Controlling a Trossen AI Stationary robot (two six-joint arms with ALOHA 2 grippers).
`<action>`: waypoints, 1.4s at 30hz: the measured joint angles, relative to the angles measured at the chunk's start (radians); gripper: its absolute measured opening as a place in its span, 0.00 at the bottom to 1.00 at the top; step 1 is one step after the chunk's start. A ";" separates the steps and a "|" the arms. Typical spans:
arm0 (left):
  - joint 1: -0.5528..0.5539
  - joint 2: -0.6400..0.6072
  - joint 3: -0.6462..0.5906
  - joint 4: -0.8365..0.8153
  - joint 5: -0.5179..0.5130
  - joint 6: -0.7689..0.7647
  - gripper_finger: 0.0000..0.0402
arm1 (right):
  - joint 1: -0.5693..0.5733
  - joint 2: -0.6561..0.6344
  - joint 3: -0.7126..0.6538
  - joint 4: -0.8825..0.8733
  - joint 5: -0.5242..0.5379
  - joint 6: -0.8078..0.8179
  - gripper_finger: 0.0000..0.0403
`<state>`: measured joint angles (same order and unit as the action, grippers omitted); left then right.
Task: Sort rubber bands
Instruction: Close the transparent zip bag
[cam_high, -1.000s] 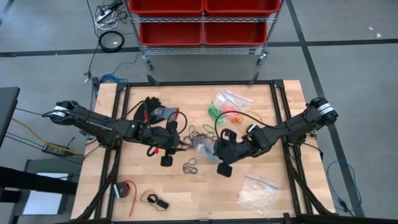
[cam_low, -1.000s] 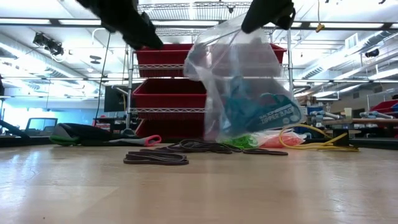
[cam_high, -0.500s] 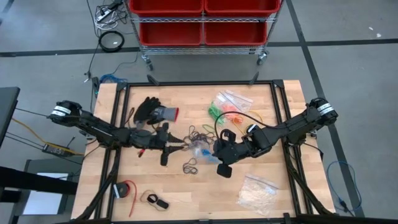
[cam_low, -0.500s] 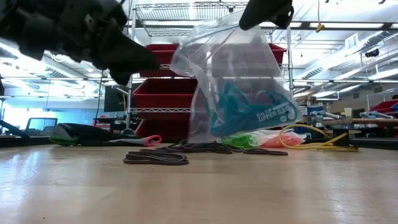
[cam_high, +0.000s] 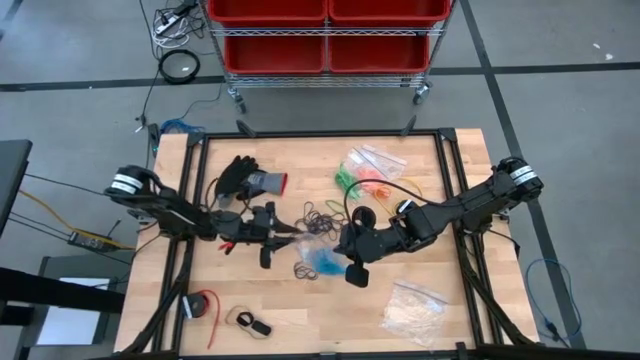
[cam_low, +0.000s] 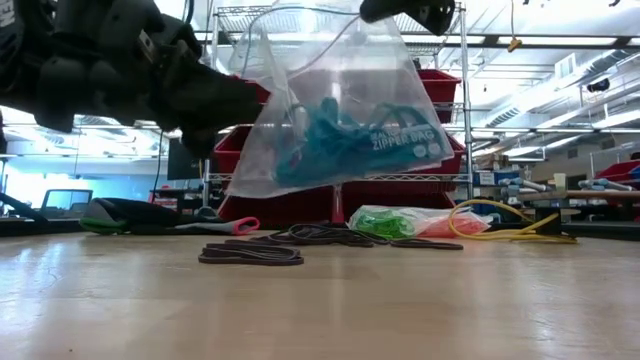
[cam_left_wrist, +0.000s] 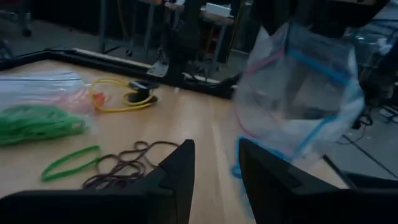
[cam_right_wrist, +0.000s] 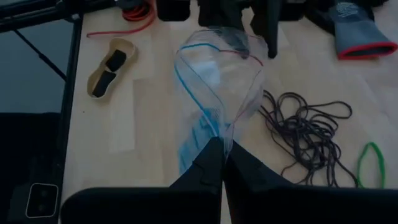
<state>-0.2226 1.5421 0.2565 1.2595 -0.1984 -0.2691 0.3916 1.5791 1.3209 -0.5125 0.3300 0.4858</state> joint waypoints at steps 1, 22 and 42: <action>0.000 0.017 0.003 0.019 0.011 0.000 0.33 | 0.000 0.000 0.000 0.000 0.000 0.000 0.00; -0.003 0.105 0.085 -0.084 0.080 0.009 0.33 | -0.004 0.000 0.000 0.001 0.049 -0.009 0.00; -0.064 0.098 0.085 -0.046 -0.099 0.062 0.33 | -0.005 0.000 0.000 -0.005 0.046 -0.008 0.00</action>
<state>-0.2866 1.6400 0.3420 1.2139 -0.2974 -0.2075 0.3870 1.5791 1.3209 -0.5179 0.3763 0.4782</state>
